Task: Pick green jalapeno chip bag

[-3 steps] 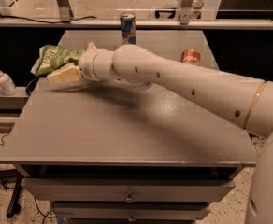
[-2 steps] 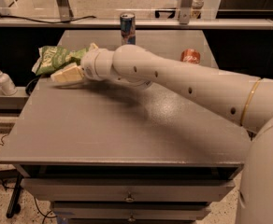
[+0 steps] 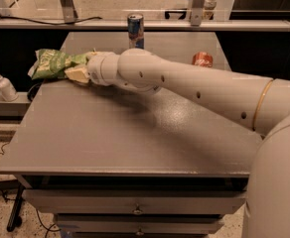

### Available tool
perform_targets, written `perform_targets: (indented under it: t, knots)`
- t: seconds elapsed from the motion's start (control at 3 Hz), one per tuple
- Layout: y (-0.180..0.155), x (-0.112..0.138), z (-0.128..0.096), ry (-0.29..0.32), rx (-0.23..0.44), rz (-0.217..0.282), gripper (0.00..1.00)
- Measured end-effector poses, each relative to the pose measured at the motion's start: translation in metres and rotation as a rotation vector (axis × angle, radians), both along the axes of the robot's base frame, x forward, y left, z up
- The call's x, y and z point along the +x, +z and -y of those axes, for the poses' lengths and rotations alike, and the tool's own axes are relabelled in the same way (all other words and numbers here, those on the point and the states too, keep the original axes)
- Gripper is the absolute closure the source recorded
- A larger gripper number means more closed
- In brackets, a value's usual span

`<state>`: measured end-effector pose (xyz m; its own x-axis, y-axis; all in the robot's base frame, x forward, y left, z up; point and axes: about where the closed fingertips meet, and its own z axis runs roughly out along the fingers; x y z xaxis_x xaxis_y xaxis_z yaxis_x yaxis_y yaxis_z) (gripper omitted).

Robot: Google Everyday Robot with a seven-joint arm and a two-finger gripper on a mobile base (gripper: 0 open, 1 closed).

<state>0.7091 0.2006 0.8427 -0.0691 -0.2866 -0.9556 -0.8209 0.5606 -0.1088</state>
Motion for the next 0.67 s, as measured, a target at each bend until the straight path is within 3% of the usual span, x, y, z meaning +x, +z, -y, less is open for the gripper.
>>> perform_targets:
  t: [0.67]
  knots:
    - [0.021, 0.001, 0.027, -0.037, -0.028, 0.05, 0.87]
